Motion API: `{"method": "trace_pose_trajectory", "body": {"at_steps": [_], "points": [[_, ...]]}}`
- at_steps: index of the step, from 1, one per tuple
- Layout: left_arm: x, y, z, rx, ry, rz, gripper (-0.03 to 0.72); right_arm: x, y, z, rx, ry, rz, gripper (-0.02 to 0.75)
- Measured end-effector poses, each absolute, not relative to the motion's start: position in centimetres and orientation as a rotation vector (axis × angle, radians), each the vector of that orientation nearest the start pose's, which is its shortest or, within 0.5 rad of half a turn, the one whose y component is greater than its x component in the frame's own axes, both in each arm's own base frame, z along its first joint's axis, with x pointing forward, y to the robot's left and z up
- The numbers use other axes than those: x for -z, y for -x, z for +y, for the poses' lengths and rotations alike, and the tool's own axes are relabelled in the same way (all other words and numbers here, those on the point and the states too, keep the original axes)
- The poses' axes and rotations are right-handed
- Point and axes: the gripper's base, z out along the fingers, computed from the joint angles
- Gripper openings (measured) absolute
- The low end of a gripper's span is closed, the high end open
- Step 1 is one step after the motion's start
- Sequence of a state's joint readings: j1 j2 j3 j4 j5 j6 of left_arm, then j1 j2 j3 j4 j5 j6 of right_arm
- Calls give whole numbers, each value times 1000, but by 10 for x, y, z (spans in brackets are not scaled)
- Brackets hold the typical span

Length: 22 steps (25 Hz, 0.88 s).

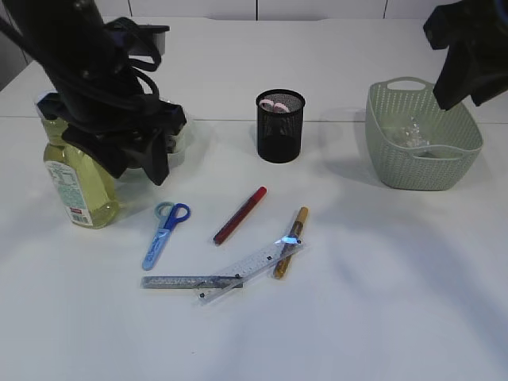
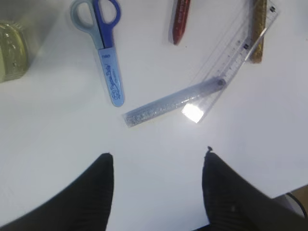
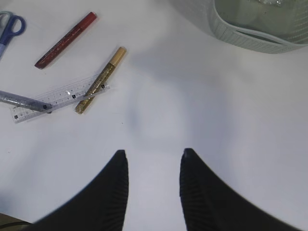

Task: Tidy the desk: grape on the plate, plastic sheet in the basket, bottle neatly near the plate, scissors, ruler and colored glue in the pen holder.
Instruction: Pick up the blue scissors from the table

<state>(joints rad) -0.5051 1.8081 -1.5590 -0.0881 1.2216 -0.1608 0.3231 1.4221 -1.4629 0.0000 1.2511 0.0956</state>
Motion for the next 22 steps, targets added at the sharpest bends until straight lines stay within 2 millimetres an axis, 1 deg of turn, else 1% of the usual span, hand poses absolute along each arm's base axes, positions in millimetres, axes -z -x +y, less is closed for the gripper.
{"method": "trace_pose_trajectory", "body": {"at_steps": [4,7,11,22], "points": [[-263,-340,-195,183,-418,2982,390,-380,-267,89,-128,307,2683,299],[-249,-348,-200,167,-408,3010,385,-380,-267,89,-128,307,2683,299],[-229,-354,-202,140,-400,3058,384,-380,-267,89,-128,307,2683,298],[-195,-366,-207,98,-360,3091,384,-380,-267,89,-128,307,2683,298]]}}
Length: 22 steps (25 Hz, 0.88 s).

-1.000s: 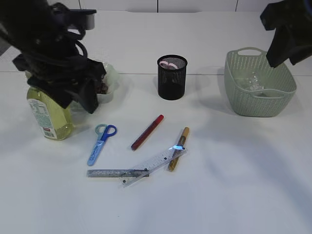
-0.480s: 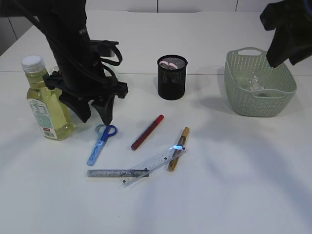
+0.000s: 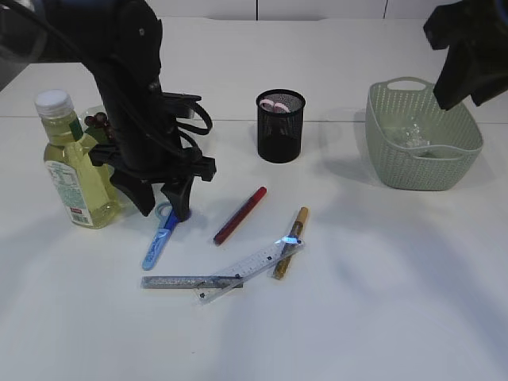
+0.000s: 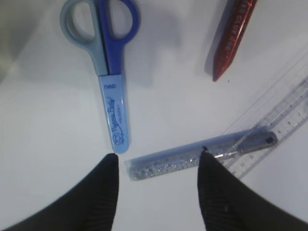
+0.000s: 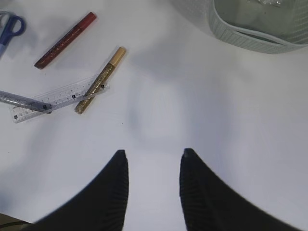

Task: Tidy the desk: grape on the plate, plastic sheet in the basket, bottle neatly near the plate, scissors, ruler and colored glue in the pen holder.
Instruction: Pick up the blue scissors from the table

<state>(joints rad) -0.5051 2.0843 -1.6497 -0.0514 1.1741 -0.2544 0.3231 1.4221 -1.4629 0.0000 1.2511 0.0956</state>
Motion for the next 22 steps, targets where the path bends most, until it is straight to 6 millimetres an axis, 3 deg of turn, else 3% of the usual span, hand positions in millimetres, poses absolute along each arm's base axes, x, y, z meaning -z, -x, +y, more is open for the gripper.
{"method": "trace_pose_trajectory", "body": {"at_steps": [14,22], "points": [[-185,-383,-190,113,-189,3068,384,-380,-267,89,-127,309,2685,297],[-159,-385,-192,80,-188,3126,384,-380,-267,89,-126,312,2685,297]]}}
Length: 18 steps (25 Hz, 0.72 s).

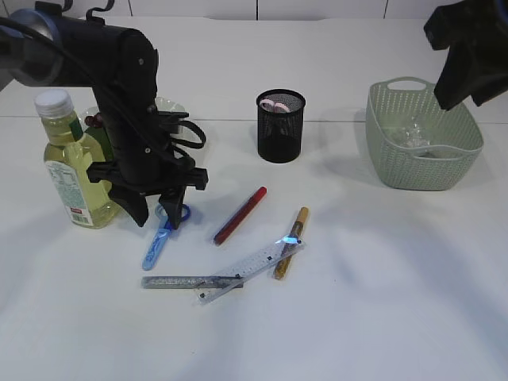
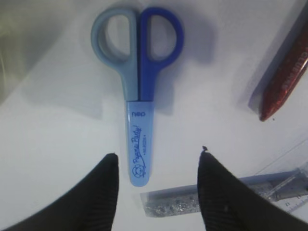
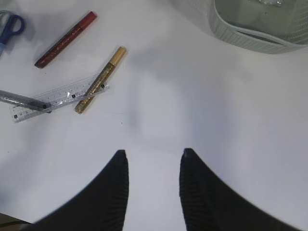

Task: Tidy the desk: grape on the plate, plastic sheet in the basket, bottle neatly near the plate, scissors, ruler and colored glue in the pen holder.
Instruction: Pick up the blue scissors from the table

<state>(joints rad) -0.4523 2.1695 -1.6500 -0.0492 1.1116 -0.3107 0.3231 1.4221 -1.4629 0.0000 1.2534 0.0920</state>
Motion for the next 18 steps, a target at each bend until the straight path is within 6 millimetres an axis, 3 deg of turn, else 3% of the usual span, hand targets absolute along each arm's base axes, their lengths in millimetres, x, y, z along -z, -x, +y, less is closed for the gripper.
{"method": "trace_pose_trajectory", "body": {"at_steps": [18], "points": [[-142,-394,-185,76,-151,3129,384,-380,-267,89,-126,312,2685,297]]}}
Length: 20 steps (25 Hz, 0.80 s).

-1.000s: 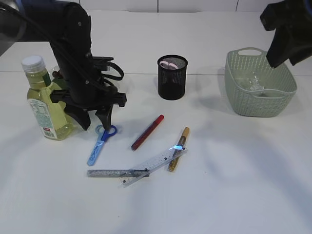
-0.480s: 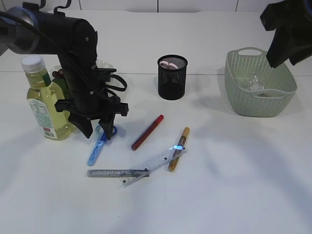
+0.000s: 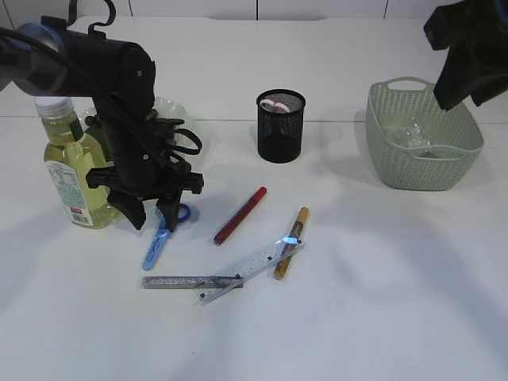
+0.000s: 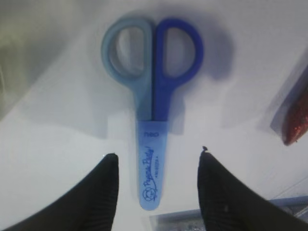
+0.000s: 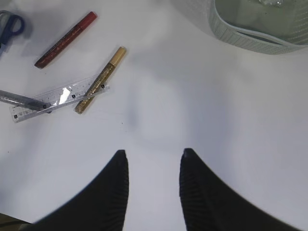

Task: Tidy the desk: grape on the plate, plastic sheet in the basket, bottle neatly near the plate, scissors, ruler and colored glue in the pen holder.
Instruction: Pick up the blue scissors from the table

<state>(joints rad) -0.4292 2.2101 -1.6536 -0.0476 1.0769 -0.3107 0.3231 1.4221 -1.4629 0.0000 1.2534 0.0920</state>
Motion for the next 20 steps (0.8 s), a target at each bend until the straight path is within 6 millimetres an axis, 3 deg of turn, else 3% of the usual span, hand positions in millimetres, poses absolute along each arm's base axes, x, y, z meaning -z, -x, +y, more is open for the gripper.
{"method": "trace_pose_trajectory", "body": {"at_steps": [11,20], "points": [[-128,-397,-185,93,-126,3139,384,-380,-267,89,-125,316,2684,297],[-128,-401,-186,115,-125,3098,384,-380,-267,89,-125,316,2684,297]]}}
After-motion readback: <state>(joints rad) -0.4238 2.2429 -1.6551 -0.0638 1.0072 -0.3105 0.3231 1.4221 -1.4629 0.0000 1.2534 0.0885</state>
